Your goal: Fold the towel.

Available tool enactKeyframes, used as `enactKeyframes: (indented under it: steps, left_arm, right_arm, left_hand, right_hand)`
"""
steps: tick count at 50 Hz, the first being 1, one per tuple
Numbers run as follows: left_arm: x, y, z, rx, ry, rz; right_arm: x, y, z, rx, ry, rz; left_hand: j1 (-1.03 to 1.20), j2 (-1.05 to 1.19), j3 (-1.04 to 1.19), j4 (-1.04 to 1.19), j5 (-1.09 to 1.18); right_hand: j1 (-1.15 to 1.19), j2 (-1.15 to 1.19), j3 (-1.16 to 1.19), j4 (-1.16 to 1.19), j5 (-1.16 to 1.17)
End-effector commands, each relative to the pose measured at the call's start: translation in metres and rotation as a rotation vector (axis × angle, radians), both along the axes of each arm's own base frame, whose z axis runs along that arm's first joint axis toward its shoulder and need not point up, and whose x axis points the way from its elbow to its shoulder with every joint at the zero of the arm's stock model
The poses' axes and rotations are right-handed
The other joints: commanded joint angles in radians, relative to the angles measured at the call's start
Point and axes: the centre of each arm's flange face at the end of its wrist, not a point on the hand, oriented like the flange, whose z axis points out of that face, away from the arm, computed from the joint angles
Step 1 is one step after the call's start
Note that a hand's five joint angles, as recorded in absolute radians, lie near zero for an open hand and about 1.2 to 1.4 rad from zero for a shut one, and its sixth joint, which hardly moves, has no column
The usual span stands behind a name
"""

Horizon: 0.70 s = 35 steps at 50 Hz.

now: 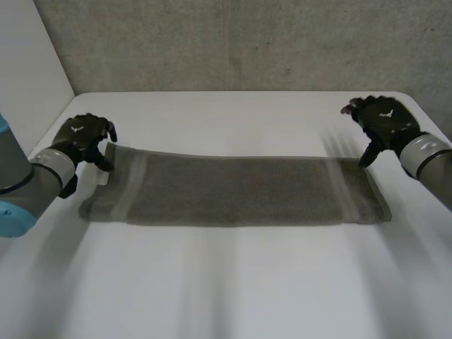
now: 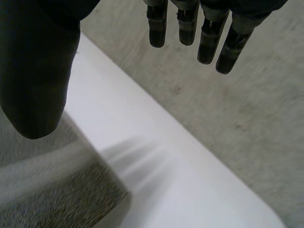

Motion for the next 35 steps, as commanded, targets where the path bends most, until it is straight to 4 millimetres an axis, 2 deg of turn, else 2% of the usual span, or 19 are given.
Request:
enactKeyframes:
  steps: [1,2,3,4,5,6,7,9,11,12,14,26,28,35]
  left_arm:
    - [0.001,0.029,0.025,-0.024,0.007,-0.009]
    - [0.002,0.037,0.027,-0.023,0.007,-0.011]
    - [0.002,0.046,0.029,-0.021,0.007,-0.012]
    - [0.002,0.046,0.029,-0.021,0.007,-0.012]
    - [0.002,0.055,0.031,-0.028,0.009,-0.017]
    - [0.002,0.055,0.031,-0.028,0.009,-0.017]
    - [0.002,0.062,0.032,-0.04,0.01,-0.02]
    - [0.001,0.069,0.033,-0.053,0.011,-0.023]
    - [-0.004,0.082,0.033,-0.077,0.014,-0.043]
    - [-0.004,0.082,0.033,-0.077,0.014,-0.043]
    - [-0.01,0.09,0.03,-0.088,0.015,-0.063]
    - [-0.012,0.093,0.02,-0.07,0.013,-0.071]
    - [-0.012,0.094,0.02,-0.068,0.014,-0.071]
    - [-0.012,0.095,0.018,-0.079,0.014,-0.071]
  right_arm:
    - [-0.006,0.044,0.029,0.004,-0.013,-0.01]
    - [-0.006,0.044,0.029,0.005,-0.013,-0.01]
    - [-0.007,0.054,0.026,0.03,-0.013,-0.01]
    - [-0.007,0.054,0.026,0.031,-0.013,-0.01]
    - [-0.008,0.062,0.021,0.06,-0.009,-0.008]
    - [-0.009,0.07,0.016,0.09,-0.005,-0.009]
    - [-0.009,0.07,0.016,0.091,-0.005,-0.009]
    - [-0.012,0.08,0.003,0.155,0.001,-0.02]
    - [-0.014,0.083,-0.002,0.179,0.004,-0.025]
    - [-0.014,0.083,-0.002,0.18,0.004,-0.025]
    - [-0.019,0.087,-0.015,0.224,0.009,-0.03]
    - [-0.038,0.074,-0.055,0.296,0.085,-0.062]
    - [-0.04,0.073,-0.066,0.319,0.1,-0.061]
    - [-0.043,0.067,-0.077,0.307,0.116,-0.066]
  left_hand:
    - [-0.046,-0.044,-0.051,-0.059,-0.009]
    - [-0.046,-0.044,-0.051,-0.059,-0.009]
    - [-0.046,-0.044,-0.051,-0.059,-0.009]
    - [-0.046,-0.044,-0.051,-0.059,-0.009]
    - [-0.046,-0.044,-0.051,-0.059,-0.009]
    - [-0.046,-0.044,-0.051,-0.059,-0.009]
    - [-0.046,-0.044,-0.051,-0.059,-0.009]
    - [-0.046,-0.044,-0.051,-0.059,-0.009]
    - [-0.049,-0.047,-0.051,-0.059,-0.011]
    - [-0.049,-0.047,-0.051,-0.059,-0.012]
    - [-0.049,-0.047,-0.051,-0.059,-0.012]
    - [-0.049,-0.047,-0.051,-0.059,-0.012]
    - [-0.049,-0.047,-0.051,-0.059,-0.012]
    - [-0.049,-0.047,-0.051,-0.059,-0.012]
  right_hand:
    - [-0.076,-0.08,-0.043,-0.076,-0.063]
    - [-0.076,-0.08,-0.043,-0.076,-0.063]
    - [-0.076,-0.08,-0.043,-0.076,-0.063]
    - [-0.076,-0.08,-0.043,-0.076,-0.063]
    - [-0.076,-0.08,-0.043,-0.076,-0.063]
    - [-0.076,-0.08,-0.043,-0.076,-0.063]
    - [-0.076,-0.08,-0.043,-0.076,-0.063]
    - [-0.076,-0.08,-0.043,-0.076,-0.063]
    - [-0.076,-0.08,-0.043,-0.076,-0.063]
    - [-0.076,-0.08,-0.043,-0.076,-0.063]
    - [0.051,0.047,-0.043,-0.076,0.064]
    - [0.104,0.1,-0.043,-0.076,0.117]
    - [0.163,0.159,-0.043,-0.076,0.176]
    - [0.345,0.341,-0.043,-0.076,0.358]
